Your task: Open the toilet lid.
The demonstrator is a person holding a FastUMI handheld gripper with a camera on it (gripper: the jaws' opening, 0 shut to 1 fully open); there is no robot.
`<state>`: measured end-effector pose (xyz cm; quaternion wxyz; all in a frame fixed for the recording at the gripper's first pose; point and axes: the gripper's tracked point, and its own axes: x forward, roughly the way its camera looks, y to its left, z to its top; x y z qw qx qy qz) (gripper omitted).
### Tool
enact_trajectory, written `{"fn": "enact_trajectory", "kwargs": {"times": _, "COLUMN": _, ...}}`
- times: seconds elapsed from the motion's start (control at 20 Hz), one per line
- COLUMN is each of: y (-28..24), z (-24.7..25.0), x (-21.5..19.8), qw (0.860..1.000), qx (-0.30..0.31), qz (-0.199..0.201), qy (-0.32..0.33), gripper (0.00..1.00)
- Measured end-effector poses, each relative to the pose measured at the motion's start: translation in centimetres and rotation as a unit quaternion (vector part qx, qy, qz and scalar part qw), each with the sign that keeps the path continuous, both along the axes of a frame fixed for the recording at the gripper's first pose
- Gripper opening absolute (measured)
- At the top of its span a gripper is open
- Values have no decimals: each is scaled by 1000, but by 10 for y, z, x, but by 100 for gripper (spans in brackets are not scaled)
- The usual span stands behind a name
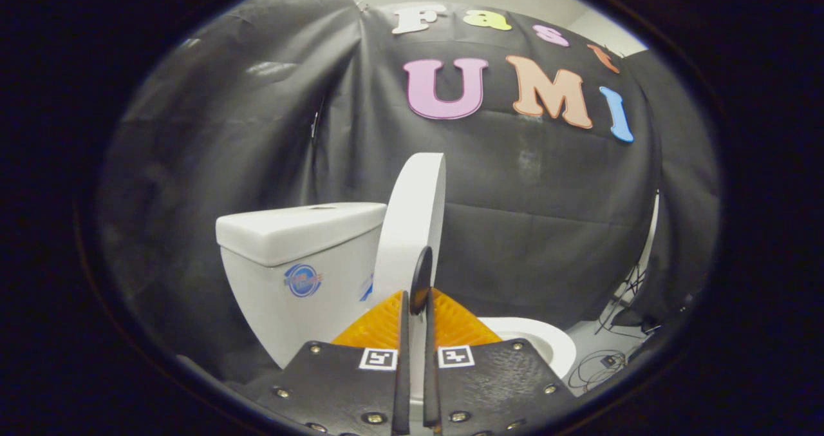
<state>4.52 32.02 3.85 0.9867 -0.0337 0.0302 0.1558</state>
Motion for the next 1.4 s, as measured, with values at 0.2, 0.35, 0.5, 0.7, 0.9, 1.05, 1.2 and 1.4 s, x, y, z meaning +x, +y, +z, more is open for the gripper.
{"fn": "enact_trajectory", "kwargs": {"times": 0.2, "y": 11, "z": 0, "x": -2, "qw": 1000, "qx": 12, "qz": 12, "qy": 1, "gripper": 9}}
{"fn": "enact_trajectory", "kwargs": {"times": 0.35, "y": 16, "z": 1, "x": -2, "qw": 1000, "qx": 14, "qz": 19, "qy": -1, "gripper": 9}}
{"fn": "enact_trajectory", "kwargs": {"times": 0.5, "y": 19, "z": 0, "x": -3, "qw": 1000, "qx": 19, "qz": 24, "qy": -2, "gripper": 9}}
{"fn": "enact_trajectory", "kwargs": {"times": 0.7, "y": 23, "z": 1, "x": -6, "qw": 999, "qx": 21, "qz": 42, "qy": -1, "gripper": 9}}
{"fn": "enact_trajectory", "kwargs": {"times": 0.9, "y": 34, "z": 2, "x": -15, "qw": 997, "qx": 28, "qz": 69, "qy": 4, "gripper": 9}}
{"fn": "enact_trajectory", "kwargs": {"times": 1.05, "y": 30, "z": 20, "x": -23, "qw": 996, "qx": 45, "qz": 73, "qy": -13, "gripper": 15}}
{"fn": "enact_trajectory", "kwargs": {"times": 1.2, "y": 16, "z": 35, "x": -43, "qw": 996, "qx": 40, "qz": 76, "qy": -23, "gripper": 24}}
{"fn": "enact_trajectory", "kwargs": {"times": 1.4, "y": -23, "z": 59, "x": -48, "qw": 996, "qx": 50, "qz": 56, "qy": -39, "gripper": 64}}
